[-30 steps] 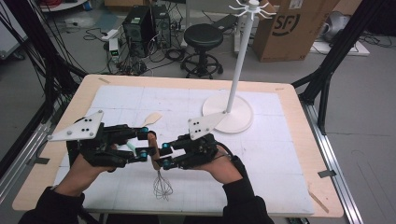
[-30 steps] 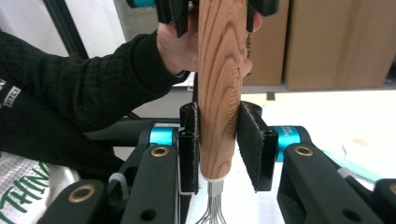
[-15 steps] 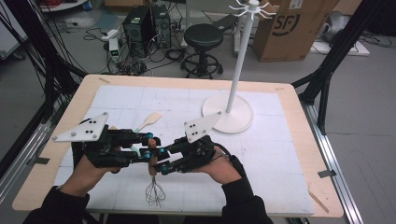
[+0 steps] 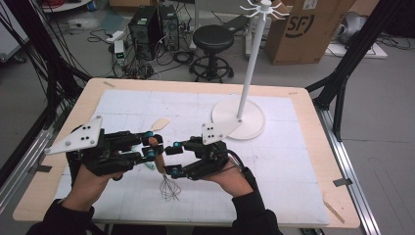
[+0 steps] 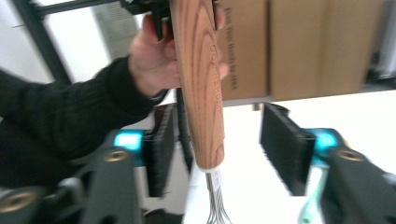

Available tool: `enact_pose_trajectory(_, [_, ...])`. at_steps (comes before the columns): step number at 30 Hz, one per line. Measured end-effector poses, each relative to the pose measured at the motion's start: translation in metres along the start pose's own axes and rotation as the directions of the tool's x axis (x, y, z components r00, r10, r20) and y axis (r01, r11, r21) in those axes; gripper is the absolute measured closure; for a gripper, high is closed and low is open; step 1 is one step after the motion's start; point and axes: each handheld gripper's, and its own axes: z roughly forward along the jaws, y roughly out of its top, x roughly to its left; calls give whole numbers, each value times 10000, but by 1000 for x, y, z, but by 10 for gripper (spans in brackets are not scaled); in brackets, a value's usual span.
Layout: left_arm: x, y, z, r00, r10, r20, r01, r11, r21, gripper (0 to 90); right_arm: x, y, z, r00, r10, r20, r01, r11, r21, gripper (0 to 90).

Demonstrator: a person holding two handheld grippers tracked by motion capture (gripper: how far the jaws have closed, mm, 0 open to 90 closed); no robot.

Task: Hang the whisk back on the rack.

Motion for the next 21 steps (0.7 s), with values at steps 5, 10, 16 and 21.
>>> enact_pose_trajectory(5, [-1, 0, 1, 9942, -38, -1070, 57, 9998, 172, 737, 8, -1, -4, 9904, -489, 1294, 540, 9979, -361, 313])
enact_pose_trajectory(10, [-3, 1, 2, 9765, 40, -2156, -9, 9999, 144, 737, 17, -6, 4, 9599, -751, 2700, 877, 9955, -349, 317])
enact_pose_trajectory(16, [-6, 2, 4, 9651, 19, -2619, -49, 9999, -110, 737, 18, -8, 17, 9441, -1028, 3132, 1140, 9933, -177, 366])
enact_pose_trajectory(21, [-9, 2, 6, 9636, -45, -2673, -21, 9997, -244, 737, 17, -6, 26, 9495, -1181, 2908, 1307, 9911, -242, 480])
